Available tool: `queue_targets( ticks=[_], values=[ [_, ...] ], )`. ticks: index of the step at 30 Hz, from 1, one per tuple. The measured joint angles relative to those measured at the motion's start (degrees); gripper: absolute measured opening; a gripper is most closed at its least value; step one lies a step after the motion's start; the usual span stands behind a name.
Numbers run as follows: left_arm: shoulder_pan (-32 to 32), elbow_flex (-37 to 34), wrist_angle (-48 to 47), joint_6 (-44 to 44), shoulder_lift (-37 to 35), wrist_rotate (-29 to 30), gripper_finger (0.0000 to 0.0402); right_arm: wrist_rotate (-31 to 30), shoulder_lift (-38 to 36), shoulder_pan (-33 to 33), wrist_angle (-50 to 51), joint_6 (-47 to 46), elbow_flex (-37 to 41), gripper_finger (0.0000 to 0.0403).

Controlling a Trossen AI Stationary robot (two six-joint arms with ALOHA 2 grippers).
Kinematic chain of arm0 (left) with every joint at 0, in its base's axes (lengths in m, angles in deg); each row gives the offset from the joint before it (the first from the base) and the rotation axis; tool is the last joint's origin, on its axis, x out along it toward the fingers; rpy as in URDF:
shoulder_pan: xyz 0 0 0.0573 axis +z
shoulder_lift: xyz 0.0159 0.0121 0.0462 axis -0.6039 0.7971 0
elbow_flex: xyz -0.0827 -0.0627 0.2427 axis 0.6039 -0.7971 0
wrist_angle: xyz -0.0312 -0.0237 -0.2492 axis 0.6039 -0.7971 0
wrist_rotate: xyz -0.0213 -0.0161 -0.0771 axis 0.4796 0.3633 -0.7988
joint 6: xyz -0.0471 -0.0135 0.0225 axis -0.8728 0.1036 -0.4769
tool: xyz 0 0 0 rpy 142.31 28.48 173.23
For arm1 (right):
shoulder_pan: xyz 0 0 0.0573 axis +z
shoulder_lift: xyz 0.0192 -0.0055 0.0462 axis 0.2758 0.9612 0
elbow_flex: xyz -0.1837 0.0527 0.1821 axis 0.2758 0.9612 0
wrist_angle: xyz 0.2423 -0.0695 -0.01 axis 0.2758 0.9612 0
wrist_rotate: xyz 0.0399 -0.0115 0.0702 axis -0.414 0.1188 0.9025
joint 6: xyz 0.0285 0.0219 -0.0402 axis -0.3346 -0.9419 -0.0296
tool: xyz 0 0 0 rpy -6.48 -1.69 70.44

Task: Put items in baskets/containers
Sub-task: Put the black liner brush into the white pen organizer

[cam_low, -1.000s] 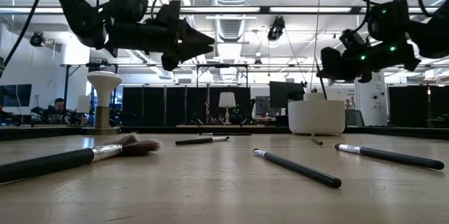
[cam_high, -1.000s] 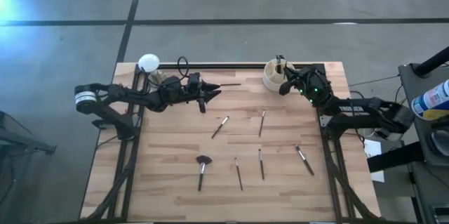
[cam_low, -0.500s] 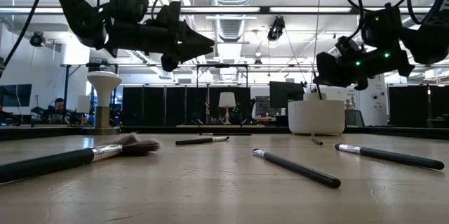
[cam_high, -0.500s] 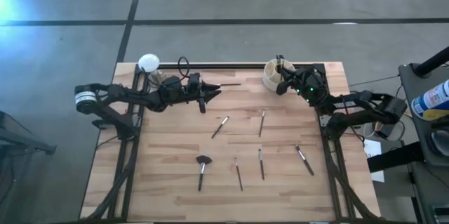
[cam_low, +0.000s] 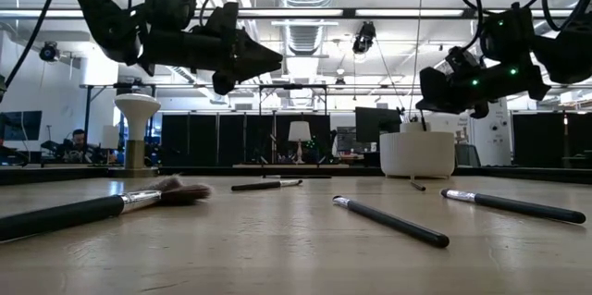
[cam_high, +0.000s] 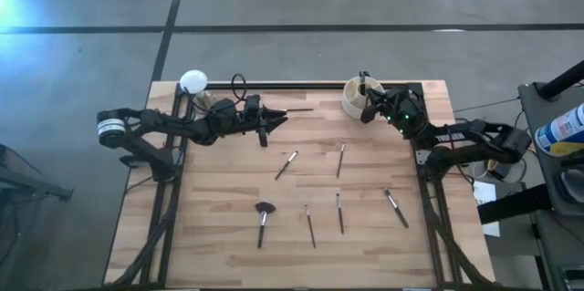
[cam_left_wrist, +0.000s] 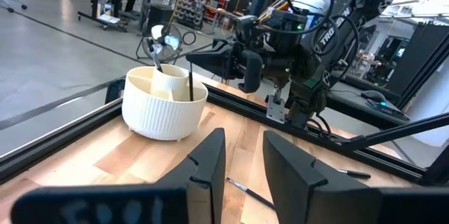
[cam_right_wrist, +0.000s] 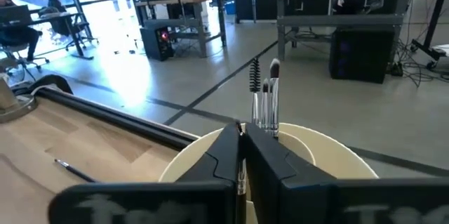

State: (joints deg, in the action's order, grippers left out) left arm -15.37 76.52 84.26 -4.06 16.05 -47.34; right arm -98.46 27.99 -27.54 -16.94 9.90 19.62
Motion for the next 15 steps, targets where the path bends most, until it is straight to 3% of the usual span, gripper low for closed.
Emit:
queue_targets(
  ticks=[10,15],
  values=[
    [0.0,0.0,-0.2,-0.1,0.0,0.0,0.0089,-4.3,-5.5,0.0,4.3,-0.4,0.4,0.0012],
    [0.0,0.0,-0.8,-0.1,0.0,0.0,0.0089,-4.6,-7.1,0.0,5.2,-5.5,0.7,0.0012]
  ],
)
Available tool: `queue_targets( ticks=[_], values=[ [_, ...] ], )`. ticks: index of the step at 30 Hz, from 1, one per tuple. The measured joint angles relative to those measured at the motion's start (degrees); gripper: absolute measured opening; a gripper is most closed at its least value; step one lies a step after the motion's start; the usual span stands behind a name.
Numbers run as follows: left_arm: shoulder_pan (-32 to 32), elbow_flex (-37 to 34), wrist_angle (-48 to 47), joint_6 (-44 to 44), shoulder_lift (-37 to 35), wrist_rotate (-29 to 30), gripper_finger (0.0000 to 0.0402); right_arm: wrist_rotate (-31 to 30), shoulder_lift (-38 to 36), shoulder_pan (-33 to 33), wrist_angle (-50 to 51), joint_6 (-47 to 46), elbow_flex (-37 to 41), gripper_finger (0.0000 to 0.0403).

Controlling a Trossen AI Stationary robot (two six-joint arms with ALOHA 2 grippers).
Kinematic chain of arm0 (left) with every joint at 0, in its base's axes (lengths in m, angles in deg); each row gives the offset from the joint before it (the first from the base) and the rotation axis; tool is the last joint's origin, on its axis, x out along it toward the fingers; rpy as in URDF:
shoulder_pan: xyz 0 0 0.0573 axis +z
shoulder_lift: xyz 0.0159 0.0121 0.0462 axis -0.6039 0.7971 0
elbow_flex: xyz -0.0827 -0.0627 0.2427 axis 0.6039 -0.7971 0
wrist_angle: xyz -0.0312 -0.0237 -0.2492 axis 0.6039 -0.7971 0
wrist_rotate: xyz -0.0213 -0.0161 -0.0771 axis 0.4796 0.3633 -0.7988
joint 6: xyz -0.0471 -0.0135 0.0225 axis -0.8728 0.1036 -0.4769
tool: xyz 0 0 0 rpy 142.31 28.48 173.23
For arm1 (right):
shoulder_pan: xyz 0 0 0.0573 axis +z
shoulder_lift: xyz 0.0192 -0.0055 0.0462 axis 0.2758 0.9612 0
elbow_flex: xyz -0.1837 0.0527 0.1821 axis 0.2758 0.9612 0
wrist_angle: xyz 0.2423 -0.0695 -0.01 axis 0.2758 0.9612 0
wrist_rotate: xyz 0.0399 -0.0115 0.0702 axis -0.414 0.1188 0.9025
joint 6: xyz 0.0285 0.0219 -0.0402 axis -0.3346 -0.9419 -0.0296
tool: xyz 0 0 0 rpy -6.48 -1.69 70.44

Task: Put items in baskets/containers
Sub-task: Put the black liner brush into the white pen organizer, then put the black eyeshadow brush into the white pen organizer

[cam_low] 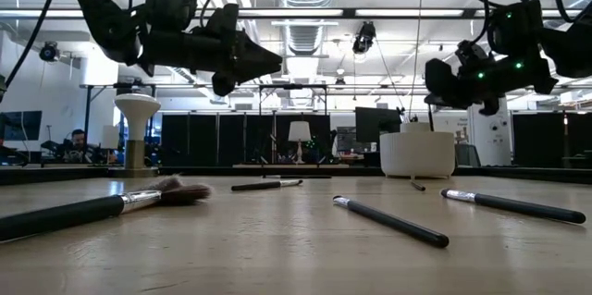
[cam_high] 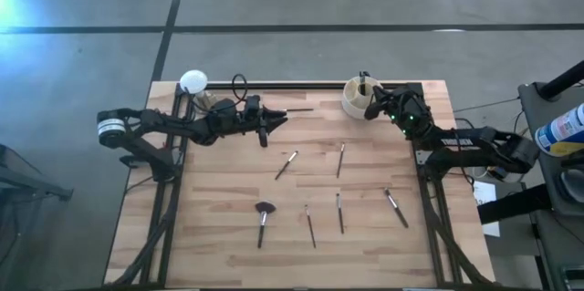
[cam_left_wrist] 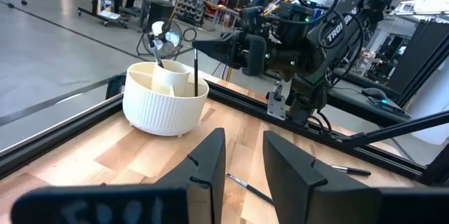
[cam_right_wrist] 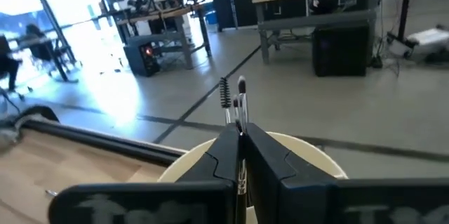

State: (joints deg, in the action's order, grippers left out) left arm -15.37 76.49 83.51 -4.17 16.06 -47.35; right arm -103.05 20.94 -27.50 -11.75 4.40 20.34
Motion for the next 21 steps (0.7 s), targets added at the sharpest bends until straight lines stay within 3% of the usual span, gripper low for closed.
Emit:
queue_targets(
  ticks=[13,21],
  values=[
    [0.0,0.0,-1.1,0.0,0.0,0.0,0.0089,-2.6,1.9,0.0,0.7,-4.3,0.2,0.0015],
    [0.0,0.0,-2.9,-2.7,0.0,0.0,0.0089,-2.7,0.5,-0.1,1.3,-4.0,0.2,0.0074]
  ],
)
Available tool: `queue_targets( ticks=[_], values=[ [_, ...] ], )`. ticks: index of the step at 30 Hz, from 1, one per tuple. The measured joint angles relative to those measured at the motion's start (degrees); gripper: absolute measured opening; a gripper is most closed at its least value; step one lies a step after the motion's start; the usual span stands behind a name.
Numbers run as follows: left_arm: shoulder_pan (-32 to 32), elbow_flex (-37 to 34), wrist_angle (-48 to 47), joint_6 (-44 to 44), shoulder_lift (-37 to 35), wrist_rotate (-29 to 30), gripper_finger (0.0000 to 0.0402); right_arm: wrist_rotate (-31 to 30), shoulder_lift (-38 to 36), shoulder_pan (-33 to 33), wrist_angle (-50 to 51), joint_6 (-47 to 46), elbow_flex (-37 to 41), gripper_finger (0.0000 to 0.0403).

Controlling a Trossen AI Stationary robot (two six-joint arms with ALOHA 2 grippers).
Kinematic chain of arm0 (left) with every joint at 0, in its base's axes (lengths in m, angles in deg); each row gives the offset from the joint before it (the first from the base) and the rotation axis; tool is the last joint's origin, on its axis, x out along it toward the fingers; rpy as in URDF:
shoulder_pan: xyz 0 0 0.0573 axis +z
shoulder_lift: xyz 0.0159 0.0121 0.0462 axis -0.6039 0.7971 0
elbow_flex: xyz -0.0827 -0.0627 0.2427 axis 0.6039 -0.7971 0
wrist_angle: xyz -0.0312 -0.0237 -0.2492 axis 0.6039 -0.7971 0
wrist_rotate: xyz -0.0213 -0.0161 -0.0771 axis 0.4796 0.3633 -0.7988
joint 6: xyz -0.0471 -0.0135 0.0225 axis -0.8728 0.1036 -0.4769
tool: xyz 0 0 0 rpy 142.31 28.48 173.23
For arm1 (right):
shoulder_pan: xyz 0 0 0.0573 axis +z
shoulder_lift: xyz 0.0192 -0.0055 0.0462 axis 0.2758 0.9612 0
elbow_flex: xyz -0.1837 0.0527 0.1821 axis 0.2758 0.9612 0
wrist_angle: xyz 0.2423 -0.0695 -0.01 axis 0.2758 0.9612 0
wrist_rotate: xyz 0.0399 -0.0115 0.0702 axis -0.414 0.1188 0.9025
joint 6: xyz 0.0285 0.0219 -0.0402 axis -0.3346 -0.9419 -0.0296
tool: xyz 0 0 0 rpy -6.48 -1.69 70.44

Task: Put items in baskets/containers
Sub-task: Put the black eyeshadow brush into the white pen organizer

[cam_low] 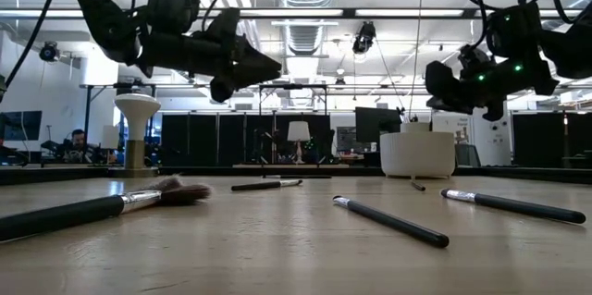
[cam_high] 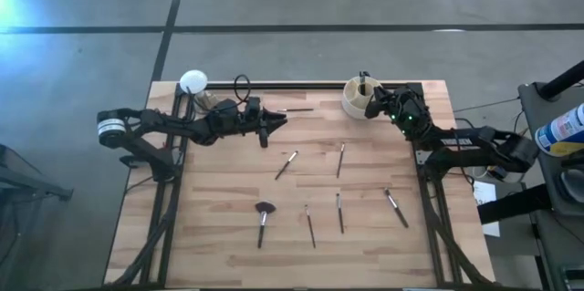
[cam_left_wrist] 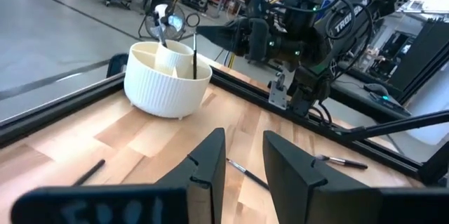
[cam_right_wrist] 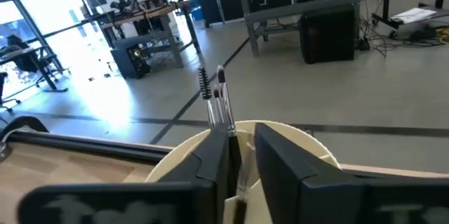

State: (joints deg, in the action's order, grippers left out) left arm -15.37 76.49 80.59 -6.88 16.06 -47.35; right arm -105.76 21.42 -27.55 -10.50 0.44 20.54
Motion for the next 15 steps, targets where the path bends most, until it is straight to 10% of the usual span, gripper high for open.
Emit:
queue_targets(
  ticks=[8,15],
  values=[
    [0.0,0.0,-3.2,0.1,0.0,0.0,0.0088,1.9,-6.8,0.1,7.2,1.0,0.0,0.0116],
    [-0.2,2.3,-11.4,2.0,0.0,4.2,0.0045,5.2,-17.5,2.0,22.5,5.3,-1.9,0.0051]
  ],
)
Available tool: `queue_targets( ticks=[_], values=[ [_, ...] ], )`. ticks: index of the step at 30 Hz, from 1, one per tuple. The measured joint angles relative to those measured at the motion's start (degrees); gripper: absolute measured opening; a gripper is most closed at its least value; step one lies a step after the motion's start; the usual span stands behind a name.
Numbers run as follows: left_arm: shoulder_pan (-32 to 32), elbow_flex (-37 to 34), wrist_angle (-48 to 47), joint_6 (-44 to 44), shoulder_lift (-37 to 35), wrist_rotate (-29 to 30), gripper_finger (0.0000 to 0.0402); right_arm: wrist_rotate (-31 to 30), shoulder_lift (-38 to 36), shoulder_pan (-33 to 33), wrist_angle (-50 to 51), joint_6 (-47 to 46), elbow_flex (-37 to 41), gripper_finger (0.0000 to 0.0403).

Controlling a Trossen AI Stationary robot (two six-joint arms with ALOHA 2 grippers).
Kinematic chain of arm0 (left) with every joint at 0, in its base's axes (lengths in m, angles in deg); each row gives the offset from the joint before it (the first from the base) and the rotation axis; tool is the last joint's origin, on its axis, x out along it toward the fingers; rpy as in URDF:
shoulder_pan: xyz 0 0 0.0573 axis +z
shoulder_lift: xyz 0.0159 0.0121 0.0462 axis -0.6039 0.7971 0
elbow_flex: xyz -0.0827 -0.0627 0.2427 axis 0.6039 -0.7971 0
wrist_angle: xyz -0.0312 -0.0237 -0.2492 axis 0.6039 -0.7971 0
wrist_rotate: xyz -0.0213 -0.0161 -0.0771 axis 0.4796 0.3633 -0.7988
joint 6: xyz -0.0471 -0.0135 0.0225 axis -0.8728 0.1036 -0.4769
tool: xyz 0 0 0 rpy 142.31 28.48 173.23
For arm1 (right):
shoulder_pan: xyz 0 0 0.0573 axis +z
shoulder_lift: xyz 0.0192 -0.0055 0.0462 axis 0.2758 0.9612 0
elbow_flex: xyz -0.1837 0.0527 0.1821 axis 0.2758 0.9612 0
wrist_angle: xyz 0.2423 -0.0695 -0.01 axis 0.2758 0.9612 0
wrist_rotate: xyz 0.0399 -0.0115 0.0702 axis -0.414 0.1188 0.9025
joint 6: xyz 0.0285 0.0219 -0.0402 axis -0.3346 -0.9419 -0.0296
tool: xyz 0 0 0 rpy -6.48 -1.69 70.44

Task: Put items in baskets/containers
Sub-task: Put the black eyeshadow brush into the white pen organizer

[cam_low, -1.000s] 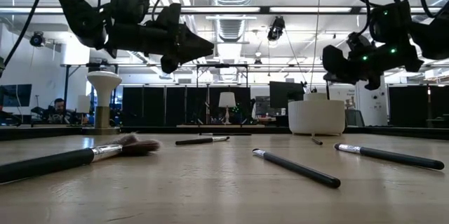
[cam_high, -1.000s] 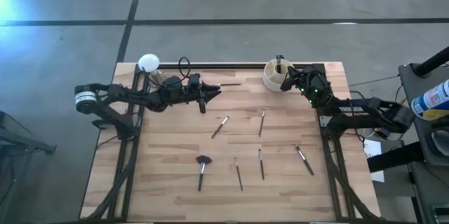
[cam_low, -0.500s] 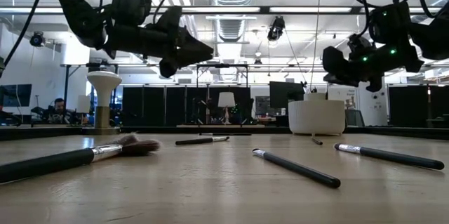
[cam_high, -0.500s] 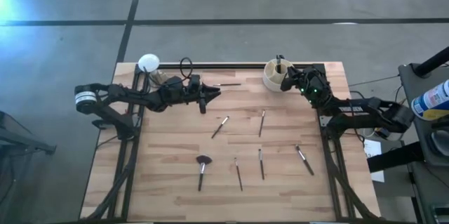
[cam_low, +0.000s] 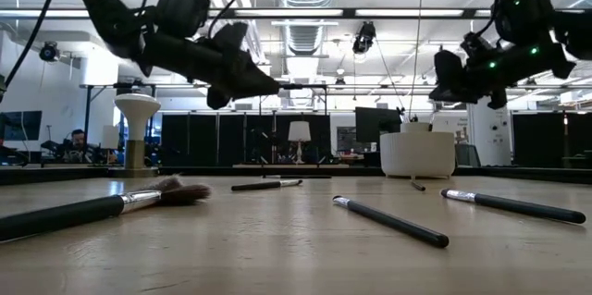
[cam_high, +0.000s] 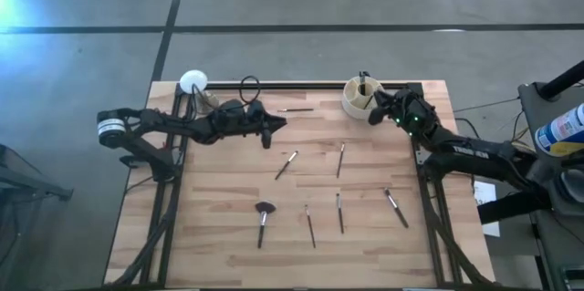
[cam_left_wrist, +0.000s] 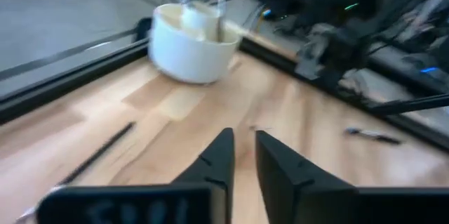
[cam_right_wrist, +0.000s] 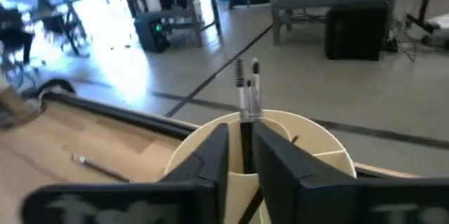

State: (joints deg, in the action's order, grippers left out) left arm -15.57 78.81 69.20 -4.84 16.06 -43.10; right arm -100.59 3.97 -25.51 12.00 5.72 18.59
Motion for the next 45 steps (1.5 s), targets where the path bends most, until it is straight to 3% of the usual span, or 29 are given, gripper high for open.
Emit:
queue_targets(
  ticks=[4,9,12,18,30,39,45],
  values=[
    [2.7,2.6,-7.0,2.2,0.4,-0.5,0.0006,0.0,-4.5,2.6,5.2,3.1,-0.8,0.0013],
    [9.7,5.9,-13.5,2.9,2.0,-10.8,0.0001,0.0,-7.2,5.3,7.6,5.6,-0.9,0.0009],
    [13.2,8.9,-19.2,5.2,3.9,-13.2,0.0000,0.0,-7.5,6.1,8.3,6.5,-0.9,0.0008],
    [14.3,16.7,-33.3,12.4,9.6,-12.9,0.0007,0.0,-7.0,6.8,8.4,7.3,-0.9,0.0008],
    [15.7,23.2,-36.7,19.1,19.5,-10.5,0.0087,4.1,-7.0,7.1,7.8,10.0,-0.9,0.0008],
    [16.5,25.8,-38.5,24.3,23.3,-5.2,0.0092,4.4,-7.0,9.0,7.2,12.6,-0.9,0.0008],
    [17.5,25.8,-38.5,26.2,24.4,-5.0,0.0092,4.5,-7.0,9.0,6.5,13.5,-0.9,0.0008]
  ],
)
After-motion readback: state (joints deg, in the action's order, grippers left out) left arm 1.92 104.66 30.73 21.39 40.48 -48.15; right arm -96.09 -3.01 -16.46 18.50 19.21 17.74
